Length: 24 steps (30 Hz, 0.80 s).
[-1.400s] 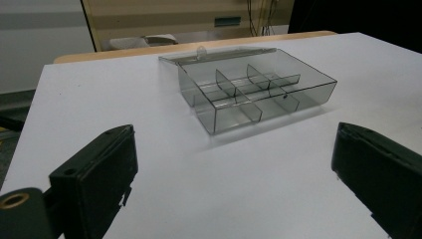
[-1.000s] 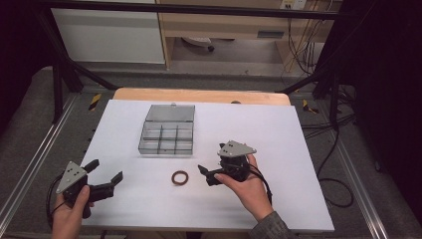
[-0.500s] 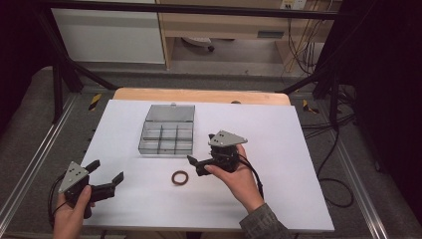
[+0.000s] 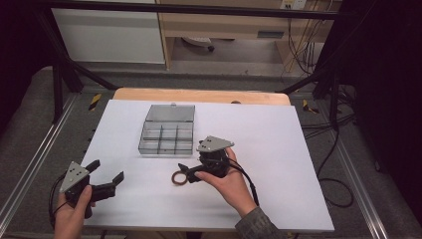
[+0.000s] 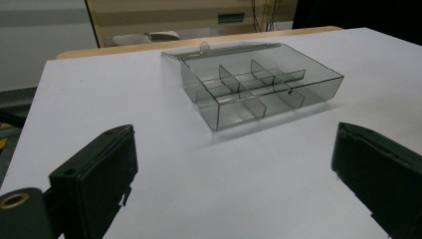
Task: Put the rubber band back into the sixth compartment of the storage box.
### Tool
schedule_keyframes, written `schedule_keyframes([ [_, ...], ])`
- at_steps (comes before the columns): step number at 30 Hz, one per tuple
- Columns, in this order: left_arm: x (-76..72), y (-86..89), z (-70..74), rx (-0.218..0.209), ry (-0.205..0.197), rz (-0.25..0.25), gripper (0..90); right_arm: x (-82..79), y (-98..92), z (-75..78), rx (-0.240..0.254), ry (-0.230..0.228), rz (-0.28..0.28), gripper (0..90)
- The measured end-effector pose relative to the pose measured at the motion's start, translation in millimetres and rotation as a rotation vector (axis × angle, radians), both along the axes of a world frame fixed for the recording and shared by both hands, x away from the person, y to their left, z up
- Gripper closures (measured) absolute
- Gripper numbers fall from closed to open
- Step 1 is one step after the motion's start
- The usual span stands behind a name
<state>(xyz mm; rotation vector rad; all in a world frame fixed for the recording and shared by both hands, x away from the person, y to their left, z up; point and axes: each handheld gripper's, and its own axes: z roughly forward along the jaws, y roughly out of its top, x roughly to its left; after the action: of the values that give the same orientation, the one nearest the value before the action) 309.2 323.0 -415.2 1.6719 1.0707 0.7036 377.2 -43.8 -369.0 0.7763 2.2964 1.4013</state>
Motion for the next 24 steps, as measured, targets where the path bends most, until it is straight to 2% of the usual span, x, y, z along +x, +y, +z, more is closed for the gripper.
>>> schedule_keyframes([
  [20, 0.2, -0.8, 0.5, -0.001, 0.0, -0.01, 4.5, -6.2, 20.0, -8.9, -0.044, 0.048, 0.054, 4.3],
  [24, 0.2, -0.8, 1.2, -0.005, -0.007, -0.015, 4.4, -8.1, 24.3, -11.4, -0.08, 0.045, 0.078, 7.4],
])
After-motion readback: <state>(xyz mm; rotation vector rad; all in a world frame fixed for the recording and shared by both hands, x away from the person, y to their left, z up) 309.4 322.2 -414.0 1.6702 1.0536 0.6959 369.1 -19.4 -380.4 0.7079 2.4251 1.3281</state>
